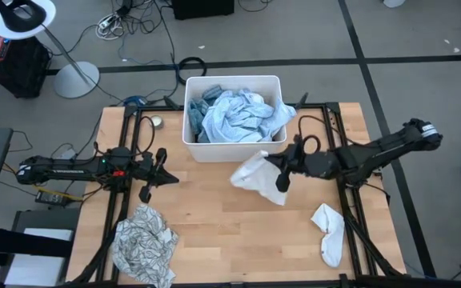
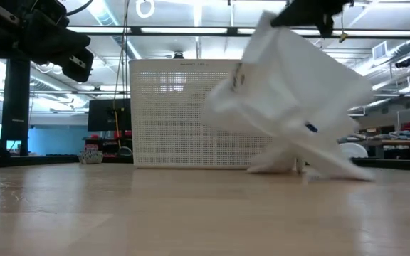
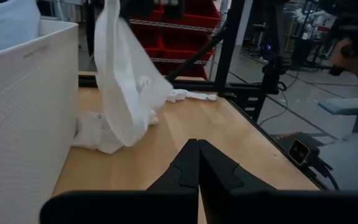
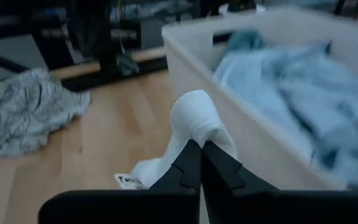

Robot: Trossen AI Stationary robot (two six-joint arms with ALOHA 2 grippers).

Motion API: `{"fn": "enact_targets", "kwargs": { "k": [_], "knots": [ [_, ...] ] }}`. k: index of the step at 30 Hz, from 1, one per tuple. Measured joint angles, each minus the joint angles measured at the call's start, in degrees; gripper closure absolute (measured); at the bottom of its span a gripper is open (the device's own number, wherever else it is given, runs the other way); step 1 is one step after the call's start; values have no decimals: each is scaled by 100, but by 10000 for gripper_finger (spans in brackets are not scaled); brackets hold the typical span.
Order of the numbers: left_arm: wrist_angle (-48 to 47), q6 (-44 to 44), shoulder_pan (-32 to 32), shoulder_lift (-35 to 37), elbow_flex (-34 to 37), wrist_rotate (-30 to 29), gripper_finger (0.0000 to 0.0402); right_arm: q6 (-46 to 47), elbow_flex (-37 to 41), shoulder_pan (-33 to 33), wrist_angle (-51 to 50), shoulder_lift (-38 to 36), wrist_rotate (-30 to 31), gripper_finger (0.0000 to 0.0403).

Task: Sort clothes
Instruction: Put the white underwear into the laundry bin

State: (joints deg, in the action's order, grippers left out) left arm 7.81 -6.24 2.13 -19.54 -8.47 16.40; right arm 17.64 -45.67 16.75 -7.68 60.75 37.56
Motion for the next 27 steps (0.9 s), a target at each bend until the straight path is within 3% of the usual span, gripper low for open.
{"fn": "enact_targets", "kwargs": {
  "k": [14, 27],
  "knots": [
    [4, 0, 1, 1, 0, 0, 396, -1490, -1547, -480, 4, 0, -179, 403],
    [20, 0, 1, 1, 0, -24, 396, -2115, -2438, -652, 41, 125, -186, 403]
  ]
}}
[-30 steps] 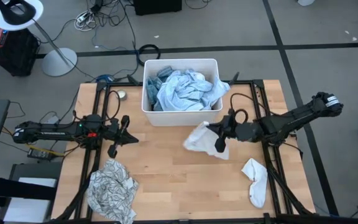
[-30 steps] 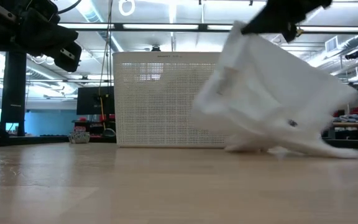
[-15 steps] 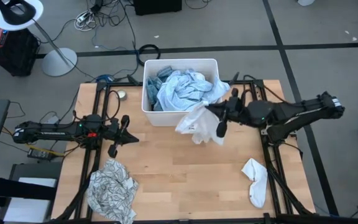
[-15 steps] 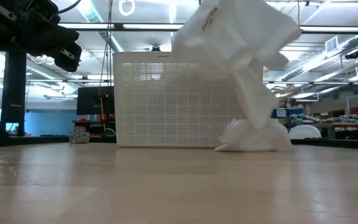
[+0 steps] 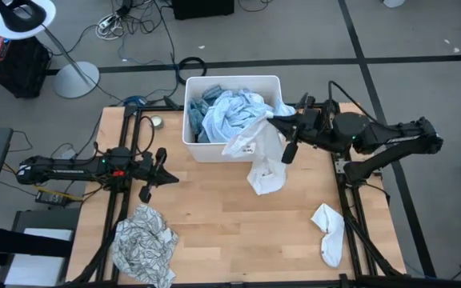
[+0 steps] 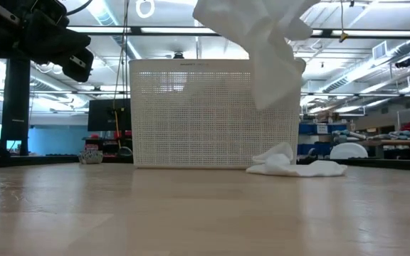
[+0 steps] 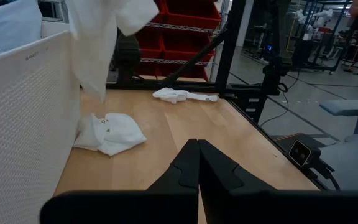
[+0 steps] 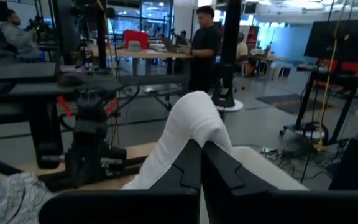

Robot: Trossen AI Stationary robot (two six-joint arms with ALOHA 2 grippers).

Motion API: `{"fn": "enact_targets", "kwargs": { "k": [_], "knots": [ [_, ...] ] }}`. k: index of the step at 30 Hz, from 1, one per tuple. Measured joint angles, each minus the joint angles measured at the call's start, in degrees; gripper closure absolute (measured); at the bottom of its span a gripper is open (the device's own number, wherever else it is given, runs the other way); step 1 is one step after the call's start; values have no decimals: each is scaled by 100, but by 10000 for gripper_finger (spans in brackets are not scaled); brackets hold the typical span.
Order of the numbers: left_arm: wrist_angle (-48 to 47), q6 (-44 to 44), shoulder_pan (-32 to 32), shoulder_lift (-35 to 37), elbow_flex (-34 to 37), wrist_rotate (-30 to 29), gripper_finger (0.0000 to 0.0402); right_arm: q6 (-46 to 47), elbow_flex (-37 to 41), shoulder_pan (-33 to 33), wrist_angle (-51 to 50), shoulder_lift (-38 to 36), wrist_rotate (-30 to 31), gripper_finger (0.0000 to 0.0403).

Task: Sort clothes
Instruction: Put the white underwear into the laundry bin

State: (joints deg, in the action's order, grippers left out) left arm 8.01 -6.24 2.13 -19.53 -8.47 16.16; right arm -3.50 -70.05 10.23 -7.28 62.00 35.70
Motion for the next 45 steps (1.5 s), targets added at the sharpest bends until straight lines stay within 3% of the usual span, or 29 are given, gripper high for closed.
{"fn": "enact_targets", "kwargs": {
  "k": [15, 20, 24, 31, 45],
  "knots": [
    [73, 2, 0, -2, 0, -4, 396, -868, -2036, -900, -30, 1504, -590, 403],
    [70, 0, 0, -2, 0, -4, 396, -1364, -2846, -1257, -32, 1996, -574, 403],
    [70, 2, 0, -1, 0, -4, 396, -1423, -3139, -1490, -161, 2124, -226, 403],
    [68, 2, 0, -2, 0, -7, 396, -1007, -3063, -1865, -1096, 2122, 376, 403],
    [54, 2, 0, -2, 0, -8, 396, 794, -1291, -2740, -1353, 1985, 18, 403]
  ]
}}
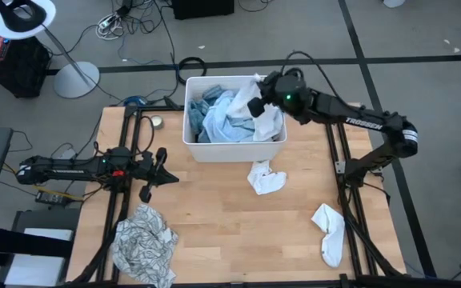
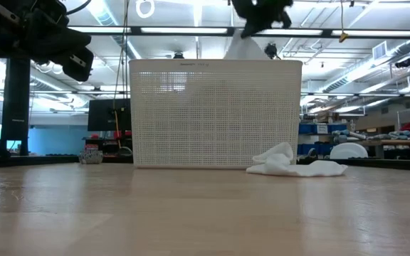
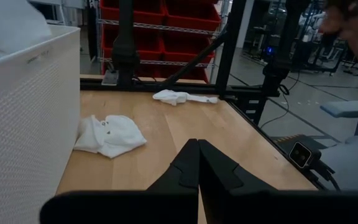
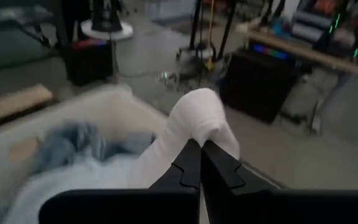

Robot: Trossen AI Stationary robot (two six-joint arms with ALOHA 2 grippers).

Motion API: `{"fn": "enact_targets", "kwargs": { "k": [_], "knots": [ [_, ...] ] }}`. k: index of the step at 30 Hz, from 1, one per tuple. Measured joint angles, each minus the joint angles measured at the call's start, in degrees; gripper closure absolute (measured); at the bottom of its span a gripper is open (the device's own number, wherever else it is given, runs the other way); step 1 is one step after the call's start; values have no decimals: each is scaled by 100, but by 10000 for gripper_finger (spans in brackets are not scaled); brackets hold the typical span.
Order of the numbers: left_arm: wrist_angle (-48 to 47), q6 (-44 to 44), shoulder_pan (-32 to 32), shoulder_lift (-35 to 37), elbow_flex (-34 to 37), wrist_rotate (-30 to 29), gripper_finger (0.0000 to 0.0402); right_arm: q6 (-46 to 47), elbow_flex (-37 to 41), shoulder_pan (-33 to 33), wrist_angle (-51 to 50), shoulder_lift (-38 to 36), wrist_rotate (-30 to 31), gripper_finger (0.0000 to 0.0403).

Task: Sort clothes
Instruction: Put the white underwear into the laundry bin

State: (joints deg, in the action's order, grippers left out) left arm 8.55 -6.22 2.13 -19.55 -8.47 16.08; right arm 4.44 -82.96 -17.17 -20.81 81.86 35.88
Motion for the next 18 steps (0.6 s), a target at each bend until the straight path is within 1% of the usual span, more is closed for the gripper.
{"fn": "enact_targets", "kwargs": {
  "k": [4, 8, 10, 13, 18],
  "knots": [
    [-27, 20, 0, -1, 0, -1, 396, 380, 791, -35, 292, -30, -61, 403],
    [-28, 33, 0, -1, 0, -3, 396, 753, 1483, -52, 699, -49, -325, 403],
    [-36, 33, 0, 2, 0, -3, 396, 962, 1823, -80, 864, -49, -577, 403],
    [-36, 37, 0, 1, 2, -3, 396, 1141, 2218, -99, 1140, -47, -1122, 401],
    [-59, 39, 0, -1, 0, -16, 396, 1251, 2376, -87, 1291, -54, -1742, 380]
  ]
}}
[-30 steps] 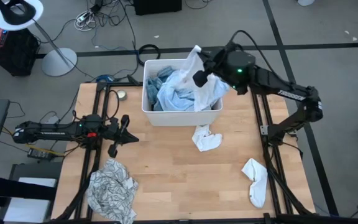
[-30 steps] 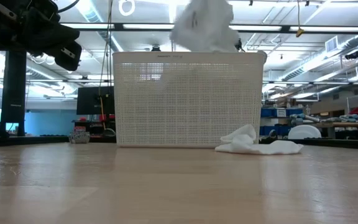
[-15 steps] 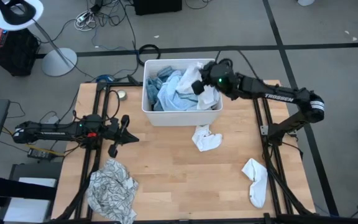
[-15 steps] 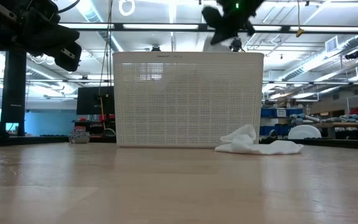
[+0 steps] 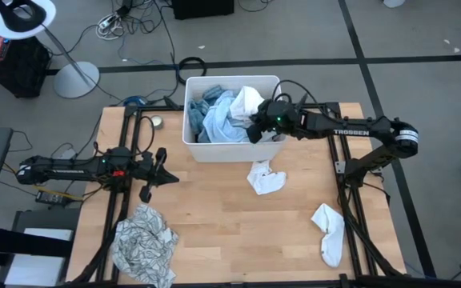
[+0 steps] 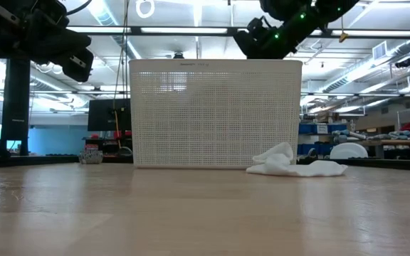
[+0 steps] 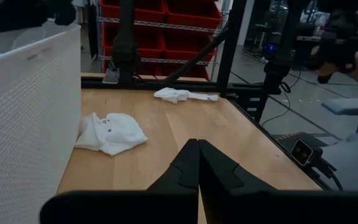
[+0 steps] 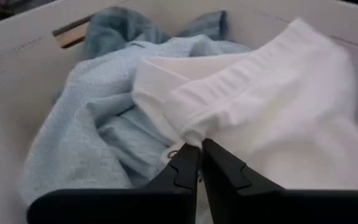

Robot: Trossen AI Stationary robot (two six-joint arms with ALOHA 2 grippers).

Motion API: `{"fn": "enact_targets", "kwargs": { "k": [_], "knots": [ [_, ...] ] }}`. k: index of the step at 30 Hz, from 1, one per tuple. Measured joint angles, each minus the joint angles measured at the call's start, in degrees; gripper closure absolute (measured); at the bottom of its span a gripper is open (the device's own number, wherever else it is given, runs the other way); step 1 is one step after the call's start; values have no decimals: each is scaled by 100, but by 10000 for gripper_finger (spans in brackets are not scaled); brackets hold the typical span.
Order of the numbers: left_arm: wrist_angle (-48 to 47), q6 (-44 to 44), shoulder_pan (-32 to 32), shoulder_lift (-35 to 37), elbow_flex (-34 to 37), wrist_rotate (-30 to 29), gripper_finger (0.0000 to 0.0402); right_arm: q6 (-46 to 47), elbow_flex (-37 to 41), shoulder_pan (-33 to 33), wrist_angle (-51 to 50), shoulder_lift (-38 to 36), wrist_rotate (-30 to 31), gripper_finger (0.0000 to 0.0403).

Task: Sort clothes
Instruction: Put the white underwear into the laundry bin, then put the white polo shirt into the laundry bin

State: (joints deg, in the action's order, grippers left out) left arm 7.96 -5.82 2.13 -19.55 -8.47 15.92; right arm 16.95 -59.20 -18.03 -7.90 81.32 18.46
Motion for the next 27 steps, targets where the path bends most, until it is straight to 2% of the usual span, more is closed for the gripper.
{"fn": "enact_targets", "kwargs": {
  "k": [5, 17, 22, 27],
  "knots": [
    [38, -63, 0, 2, 2, -22, 396, 17, 9, 30, 118, -137, -81, 354],
    [376, -84, 2, 2, 2, -179, 396, -2, 9, 69, -202, -992, -88, 259],
    [534, -127, 2, 2, 2, -179, 396, 72, 7, 248, -775, -1261, -88, 245],
    [1105, -776, -1, 3, 2, -198, 396, 232, 7, 614, -946, -1421, -88, 245]
  ]
}}
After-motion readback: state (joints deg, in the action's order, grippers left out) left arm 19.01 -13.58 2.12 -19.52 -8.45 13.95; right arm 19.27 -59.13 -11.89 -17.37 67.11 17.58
